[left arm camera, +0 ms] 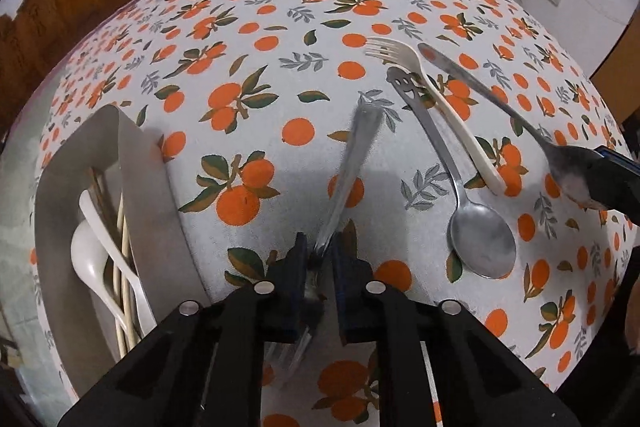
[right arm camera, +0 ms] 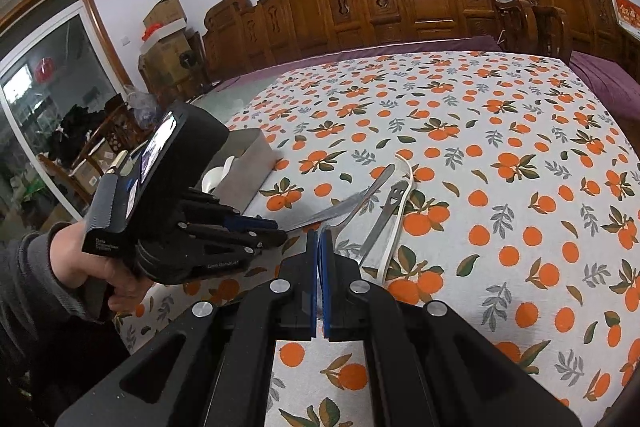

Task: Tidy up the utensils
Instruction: 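Lower the steel fork into the tray with the left gripper while the right gripper approaches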

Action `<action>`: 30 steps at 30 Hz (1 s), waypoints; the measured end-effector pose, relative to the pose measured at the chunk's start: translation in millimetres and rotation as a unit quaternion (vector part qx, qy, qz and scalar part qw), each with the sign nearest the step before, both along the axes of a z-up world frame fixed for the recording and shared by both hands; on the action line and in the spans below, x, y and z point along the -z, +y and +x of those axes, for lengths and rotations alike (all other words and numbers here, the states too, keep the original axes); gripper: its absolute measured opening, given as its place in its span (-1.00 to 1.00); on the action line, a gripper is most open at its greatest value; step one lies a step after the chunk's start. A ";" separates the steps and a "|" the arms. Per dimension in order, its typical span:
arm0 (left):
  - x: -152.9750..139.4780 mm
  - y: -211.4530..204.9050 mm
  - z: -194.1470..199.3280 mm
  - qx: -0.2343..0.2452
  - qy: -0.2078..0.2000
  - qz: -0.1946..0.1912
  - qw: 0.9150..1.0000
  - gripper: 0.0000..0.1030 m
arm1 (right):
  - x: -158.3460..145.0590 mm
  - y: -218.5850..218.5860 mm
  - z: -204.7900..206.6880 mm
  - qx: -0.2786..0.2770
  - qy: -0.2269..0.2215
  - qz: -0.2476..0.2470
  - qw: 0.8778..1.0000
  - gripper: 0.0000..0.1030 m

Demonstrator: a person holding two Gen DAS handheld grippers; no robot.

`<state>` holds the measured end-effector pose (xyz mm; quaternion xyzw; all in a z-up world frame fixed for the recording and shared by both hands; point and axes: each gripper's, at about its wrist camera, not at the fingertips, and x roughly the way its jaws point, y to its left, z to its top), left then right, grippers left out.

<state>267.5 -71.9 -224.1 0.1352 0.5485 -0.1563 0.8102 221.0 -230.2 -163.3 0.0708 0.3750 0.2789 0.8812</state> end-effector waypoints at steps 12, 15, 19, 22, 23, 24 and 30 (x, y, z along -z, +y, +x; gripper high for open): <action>-42.1 28.5 -32.2 -0.044 -0.067 -0.049 0.996 -0.89 | -3.5 15.2 -10.1 -0.017 -0.008 -0.009 1.000 -0.95; -56.3 37.7 -37.1 -0.052 -0.087 -0.053 0.993 -0.89 | -7.1 19.3 -12.9 -0.023 -0.013 -0.009 1.000 -0.95; -69.4 55.7 -40.5 -0.067 -0.108 -0.061 0.990 -0.89 | -12.6 28.5 -19.3 -0.034 -0.020 -0.012 0.999 -0.95; -74.2 70.0 -40.8 -0.082 -0.117 -0.074 0.987 -0.89 | -15.8 35.8 -23.4 -0.042 -0.023 -0.013 0.999 -0.95; -75.4 75.7 -40.8 -0.088 -0.119 -0.080 0.986 -0.89 | -16.6 38.5 -24.6 -0.045 -0.024 -0.013 0.999 -0.95; -76.4 81.8 -40.8 -0.095 -0.120 -0.086 0.984 -0.89 | -17.0 40.4 -24.9 -0.047 -0.024 -0.014 0.999 -0.95; -74.9 112.8 -35.9 -0.128 -0.120 -0.105 0.979 -0.89 | -20.8 58.8 -30.9 -0.065 -0.031 -0.030 0.997 -0.95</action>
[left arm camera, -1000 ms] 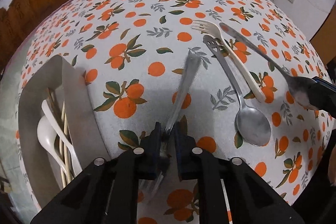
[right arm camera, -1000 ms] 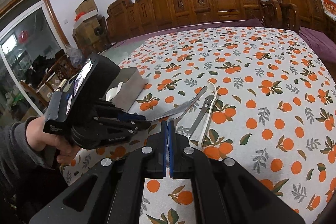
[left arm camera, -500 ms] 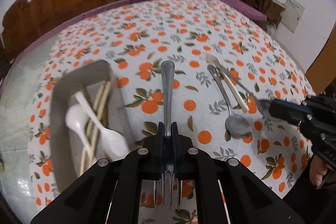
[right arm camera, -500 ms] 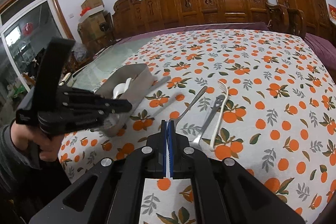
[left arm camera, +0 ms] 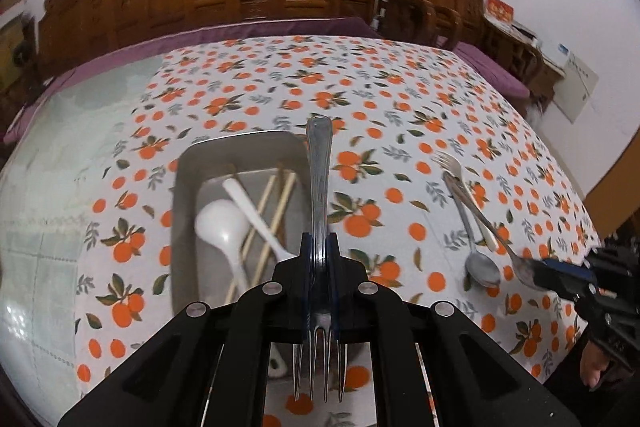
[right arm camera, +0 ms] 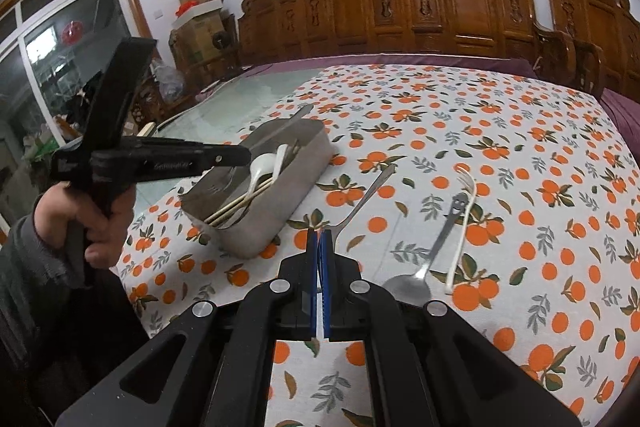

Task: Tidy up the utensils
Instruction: 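Lower the steel fork into the tray with the left gripper while the right gripper approaches, then lower the steel utensil into the tray with the right gripper while the left gripper withdraws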

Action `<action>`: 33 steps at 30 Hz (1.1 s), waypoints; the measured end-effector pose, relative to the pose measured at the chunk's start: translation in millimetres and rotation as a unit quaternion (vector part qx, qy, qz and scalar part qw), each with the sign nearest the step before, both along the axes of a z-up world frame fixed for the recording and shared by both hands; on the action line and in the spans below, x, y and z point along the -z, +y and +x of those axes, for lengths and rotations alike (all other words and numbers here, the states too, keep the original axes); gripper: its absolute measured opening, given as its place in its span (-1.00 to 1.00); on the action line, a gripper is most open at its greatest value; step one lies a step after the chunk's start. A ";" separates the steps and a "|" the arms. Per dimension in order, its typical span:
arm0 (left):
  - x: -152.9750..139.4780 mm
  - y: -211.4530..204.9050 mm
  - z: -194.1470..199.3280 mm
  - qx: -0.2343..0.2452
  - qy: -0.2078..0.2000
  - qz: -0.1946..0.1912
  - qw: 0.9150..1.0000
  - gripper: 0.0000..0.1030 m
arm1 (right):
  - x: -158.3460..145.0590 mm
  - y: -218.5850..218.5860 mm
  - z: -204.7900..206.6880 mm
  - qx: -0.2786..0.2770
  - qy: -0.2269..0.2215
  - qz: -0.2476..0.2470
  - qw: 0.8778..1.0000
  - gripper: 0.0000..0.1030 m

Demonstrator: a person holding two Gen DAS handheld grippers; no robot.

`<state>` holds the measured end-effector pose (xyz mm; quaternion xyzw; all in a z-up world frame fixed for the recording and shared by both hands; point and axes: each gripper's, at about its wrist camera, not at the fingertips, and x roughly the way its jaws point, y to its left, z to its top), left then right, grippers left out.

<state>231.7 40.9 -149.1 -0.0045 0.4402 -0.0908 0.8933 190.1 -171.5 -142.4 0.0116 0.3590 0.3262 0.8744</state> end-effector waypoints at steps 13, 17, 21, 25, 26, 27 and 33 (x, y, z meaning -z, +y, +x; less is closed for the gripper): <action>31.5 41.4 16.6 -0.049 0.044 -0.009 0.998 -0.89 | -12.1 26.1 8.8 -0.017 0.000 -0.019 1.000 -0.95; 38.0 48.2 20.3 -0.057 0.052 -0.011 0.997 -0.89 | -18.6 39.0 11.7 -0.025 -0.007 -0.026 0.999 -0.95; 39.3 50.2 24.2 -0.058 0.054 -0.014 0.997 -0.88 | -26.3 51.8 14.8 -0.035 -0.014 -0.028 0.999 -0.95; 39.2 49.1 26.4 -0.055 0.053 -0.013 0.997 -0.88 | -33.1 64.8 19.4 -0.045 -0.019 -0.030 0.998 -0.95; 39.0 48.8 26.7 -0.054 0.053 -0.014 0.997 -0.88 | -34.3 67.5 20.3 -0.048 -0.021 -0.030 0.998 -0.95; 38.6 48.3 26.8 -0.053 0.053 -0.013 0.997 -0.88 | -35.4 71.0 21.5 -0.050 -0.022 -0.030 0.998 -0.95; 29.8 52.0 25.0 -0.054 0.039 -0.021 0.998 -0.88 | -36.0 86.3 27.1 -0.062 -0.022 -0.031 0.997 -0.95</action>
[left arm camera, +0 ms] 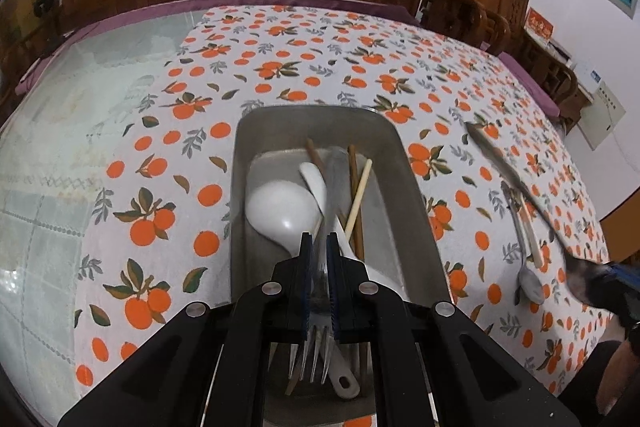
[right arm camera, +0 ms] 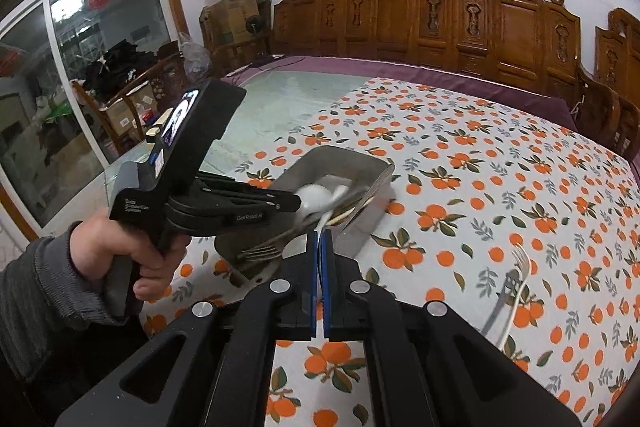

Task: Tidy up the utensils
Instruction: 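Lower the steel utensil into the tray with the right gripper while the left gripper withdraws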

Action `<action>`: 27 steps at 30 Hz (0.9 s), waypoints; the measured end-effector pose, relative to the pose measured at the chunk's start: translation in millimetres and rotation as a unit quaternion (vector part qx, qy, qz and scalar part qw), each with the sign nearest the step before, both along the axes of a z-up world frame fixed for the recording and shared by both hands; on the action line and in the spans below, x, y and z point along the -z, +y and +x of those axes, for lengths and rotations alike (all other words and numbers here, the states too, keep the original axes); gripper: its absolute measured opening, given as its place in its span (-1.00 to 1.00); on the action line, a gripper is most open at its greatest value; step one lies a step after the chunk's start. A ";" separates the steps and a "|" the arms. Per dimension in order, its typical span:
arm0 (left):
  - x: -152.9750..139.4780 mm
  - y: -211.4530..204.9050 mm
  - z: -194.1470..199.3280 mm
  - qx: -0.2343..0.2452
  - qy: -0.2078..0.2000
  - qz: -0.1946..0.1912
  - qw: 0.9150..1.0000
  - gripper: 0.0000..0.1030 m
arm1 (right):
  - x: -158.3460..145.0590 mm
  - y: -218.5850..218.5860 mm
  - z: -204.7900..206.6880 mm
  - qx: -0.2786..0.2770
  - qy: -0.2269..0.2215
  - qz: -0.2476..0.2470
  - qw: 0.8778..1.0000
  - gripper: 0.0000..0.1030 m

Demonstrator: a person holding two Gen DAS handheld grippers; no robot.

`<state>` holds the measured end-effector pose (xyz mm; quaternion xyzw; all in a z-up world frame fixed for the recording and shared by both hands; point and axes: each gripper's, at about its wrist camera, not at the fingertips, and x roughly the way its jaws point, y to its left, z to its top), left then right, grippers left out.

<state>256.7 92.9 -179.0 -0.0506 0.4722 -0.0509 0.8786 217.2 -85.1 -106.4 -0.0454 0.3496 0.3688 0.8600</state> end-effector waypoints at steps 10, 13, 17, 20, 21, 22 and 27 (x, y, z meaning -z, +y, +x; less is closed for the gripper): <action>-25.4 25.9 -9.1 -0.018 -0.036 0.002 0.999 -0.88 | 8.2 34.4 11.6 -0.028 0.006 -0.004 1.000 -0.95; -29.1 36.0 -11.2 -0.028 -0.040 0.005 0.999 -0.88 | 13.3 49.3 16.1 -0.040 0.011 -0.009 0.999 -0.95; -33.0 48.0 -15.0 -0.038 -0.046 0.007 0.998 -0.88 | 22.3 69.5 20.8 -0.054 0.020 -0.018 0.998 -0.95; -34.8 54.3 -16.7 -0.044 -0.049 0.008 0.998 -0.88 | 32.6 83.8 26.0 -0.057 0.030 -0.023 0.998 -0.95; -35.4 55.8 -17.0 -0.045 -0.050 0.008 0.998 -0.88 | 36.4 88.0 28.6 -0.057 0.033 -0.025 0.997 -0.95; -35.9 56.5 -17.2 -0.046 -0.050 0.008 0.998 -0.88 | 39.1 90.4 30.4 -0.057 0.036 -0.026 0.997 -0.95; -36.2 57.7 -17.5 -0.048 -0.051 0.009 0.998 -0.88 | 55.0 100.6 38.9 -0.051 0.049 -0.035 0.997 -0.95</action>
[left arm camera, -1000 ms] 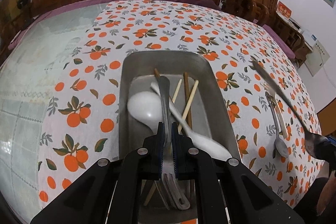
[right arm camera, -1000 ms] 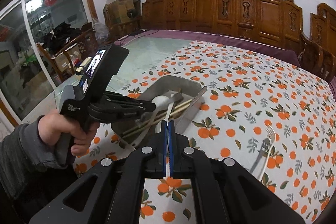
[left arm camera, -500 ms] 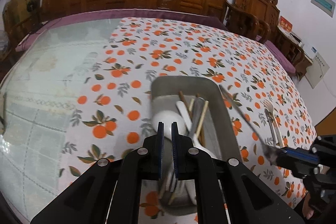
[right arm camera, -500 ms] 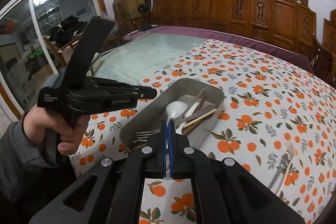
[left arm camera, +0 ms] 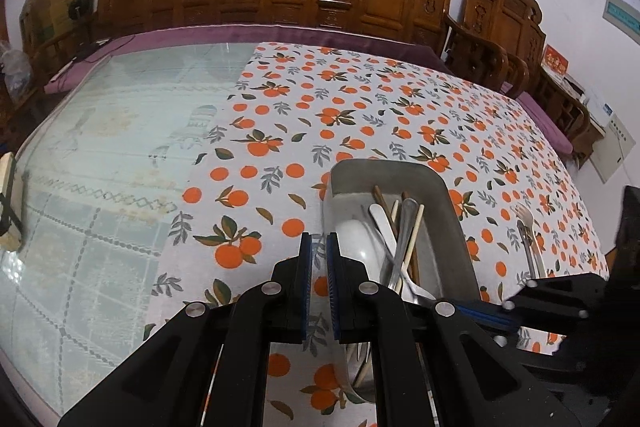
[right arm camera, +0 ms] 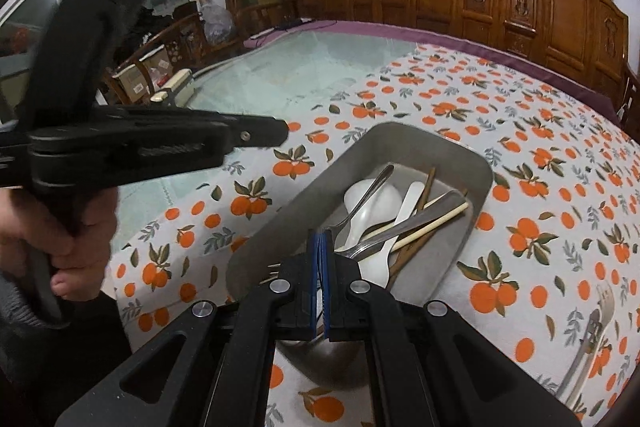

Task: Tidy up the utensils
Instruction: 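Lower the steel utensil into the tray with the right gripper while the left gripper withdraws, then move both open grippers back toward the remaining steel spoon and fork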

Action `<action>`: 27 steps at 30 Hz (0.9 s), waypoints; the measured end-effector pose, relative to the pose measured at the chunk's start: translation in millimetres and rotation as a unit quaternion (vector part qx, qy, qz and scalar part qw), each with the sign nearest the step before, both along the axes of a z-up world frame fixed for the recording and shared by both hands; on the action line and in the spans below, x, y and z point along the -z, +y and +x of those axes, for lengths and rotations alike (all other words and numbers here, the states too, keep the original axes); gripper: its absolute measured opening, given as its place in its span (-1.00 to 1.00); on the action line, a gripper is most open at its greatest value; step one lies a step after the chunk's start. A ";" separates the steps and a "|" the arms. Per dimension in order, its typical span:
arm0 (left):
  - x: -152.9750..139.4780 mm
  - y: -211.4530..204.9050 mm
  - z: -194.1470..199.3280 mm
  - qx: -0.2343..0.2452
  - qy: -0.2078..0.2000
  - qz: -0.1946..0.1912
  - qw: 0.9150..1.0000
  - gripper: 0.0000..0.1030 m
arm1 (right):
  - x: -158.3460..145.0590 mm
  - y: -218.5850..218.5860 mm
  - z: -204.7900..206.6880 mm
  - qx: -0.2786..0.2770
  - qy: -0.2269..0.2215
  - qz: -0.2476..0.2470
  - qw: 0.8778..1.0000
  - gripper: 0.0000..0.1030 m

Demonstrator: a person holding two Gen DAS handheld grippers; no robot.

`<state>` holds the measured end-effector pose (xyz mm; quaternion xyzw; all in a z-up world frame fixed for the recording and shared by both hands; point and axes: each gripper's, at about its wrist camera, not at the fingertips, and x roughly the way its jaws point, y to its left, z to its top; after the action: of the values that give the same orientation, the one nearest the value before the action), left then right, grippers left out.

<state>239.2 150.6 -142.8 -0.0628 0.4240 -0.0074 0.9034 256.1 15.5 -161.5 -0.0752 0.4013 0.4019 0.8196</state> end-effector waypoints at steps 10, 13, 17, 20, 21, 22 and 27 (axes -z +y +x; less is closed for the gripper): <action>-0.6 -7.1 0.5 0.003 0.001 0.002 1.000 -0.85 | -1.3 -19.2 3.0 0.011 0.004 0.014 1.000 -0.58; -4.5 -17.4 -1.6 0.009 -0.007 0.005 1.000 -0.63 | -12.3 -39.6 -1.3 0.020 -0.015 0.015 1.000 -0.54; -9.8 -38.1 -4.1 0.028 -0.020 0.016 0.999 -0.17 | -27.7 -81.7 -1.1 0.056 -0.036 0.012 0.998 -0.04; -11.1 -50.5 -4.3 0.037 -0.025 0.024 0.999 0.01 | -31.3 -120.5 3.2 0.093 -0.044 -0.002 0.995 0.03; -11.1 -53.9 -4.4 0.039 -0.027 0.025 0.999 0.15 | -29.9 -136.5 5.4 0.109 -0.045 -0.011 0.993 0.03; -11.1 -56.7 -4.5 0.040 -0.029 0.024 0.998 0.20 | -27.7 -147.3 7.4 0.118 -0.045 -0.017 0.992 0.04; -9.9 -72.2 -5.3 0.046 -0.035 0.024 0.998 0.32 | -2.7 -205.8 16.7 0.176 -0.029 -0.049 0.983 0.04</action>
<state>234.0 78.4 -132.9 -0.0217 0.3944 -0.0408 0.9178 272.8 -190.3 -158.8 -0.0550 0.4035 0.2292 0.8841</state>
